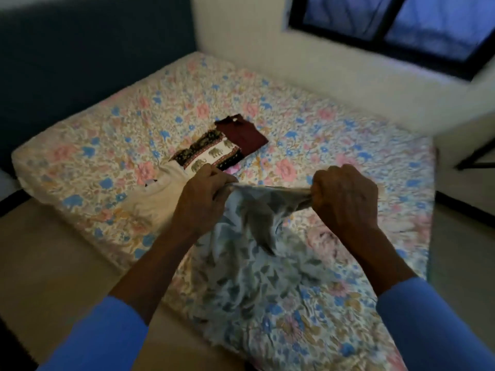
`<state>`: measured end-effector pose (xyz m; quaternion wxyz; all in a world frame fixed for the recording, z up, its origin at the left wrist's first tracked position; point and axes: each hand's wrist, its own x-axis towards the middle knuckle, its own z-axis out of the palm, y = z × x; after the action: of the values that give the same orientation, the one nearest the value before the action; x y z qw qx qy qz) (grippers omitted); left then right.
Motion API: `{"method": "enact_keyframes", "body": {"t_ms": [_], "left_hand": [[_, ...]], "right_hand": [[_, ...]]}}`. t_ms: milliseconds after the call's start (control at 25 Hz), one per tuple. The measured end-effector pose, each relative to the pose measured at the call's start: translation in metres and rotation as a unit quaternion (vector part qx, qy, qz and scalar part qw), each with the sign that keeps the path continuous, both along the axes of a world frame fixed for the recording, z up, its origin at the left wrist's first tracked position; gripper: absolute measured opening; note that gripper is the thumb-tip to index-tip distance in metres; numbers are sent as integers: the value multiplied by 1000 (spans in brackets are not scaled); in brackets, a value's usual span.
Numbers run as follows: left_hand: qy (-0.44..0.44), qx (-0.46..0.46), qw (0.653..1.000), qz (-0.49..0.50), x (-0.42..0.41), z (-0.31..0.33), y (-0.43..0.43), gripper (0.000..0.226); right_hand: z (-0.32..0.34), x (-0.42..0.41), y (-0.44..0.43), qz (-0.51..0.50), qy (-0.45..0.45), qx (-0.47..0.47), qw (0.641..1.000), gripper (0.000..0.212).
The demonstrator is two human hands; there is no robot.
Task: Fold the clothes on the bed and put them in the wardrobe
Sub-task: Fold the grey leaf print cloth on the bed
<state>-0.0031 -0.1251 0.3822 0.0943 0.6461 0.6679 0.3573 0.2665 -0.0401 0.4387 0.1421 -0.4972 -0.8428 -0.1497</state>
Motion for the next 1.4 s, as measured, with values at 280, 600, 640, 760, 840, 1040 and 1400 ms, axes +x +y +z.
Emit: {"method": "enact_keyframes", "body": {"t_ms": [280, 600, 640, 760, 840, 1040, 1400], "left_hand": [[-109, 97, 976, -164, 76, 130, -32, 8], [28, 45, 943, -329, 116, 201, -45, 11], [43, 50, 942, -330, 123, 203, -45, 12], [66, 104, 946, -299, 146, 208, -51, 9], [103, 141, 942, -288, 156, 206, -53, 9], [231, 151, 933, -230, 154, 175, -50, 28], [112, 127, 985, -30, 134, 100, -64, 17]], "right_hand": [[55, -1, -139, 24, 564, -319, 761, 10], [75, 51, -170, -48, 579, -229, 781, 15], [78, 56, -173, -45, 595, -244, 764, 17], [80, 74, -181, -15, 576, -245, 780, 22], [82, 97, -178, -27, 477, -151, 865, 10], [100, 146, -172, -59, 338, 105, 933, 16], [75, 209, -158, -274, 411, 183, 850, 20]]}}
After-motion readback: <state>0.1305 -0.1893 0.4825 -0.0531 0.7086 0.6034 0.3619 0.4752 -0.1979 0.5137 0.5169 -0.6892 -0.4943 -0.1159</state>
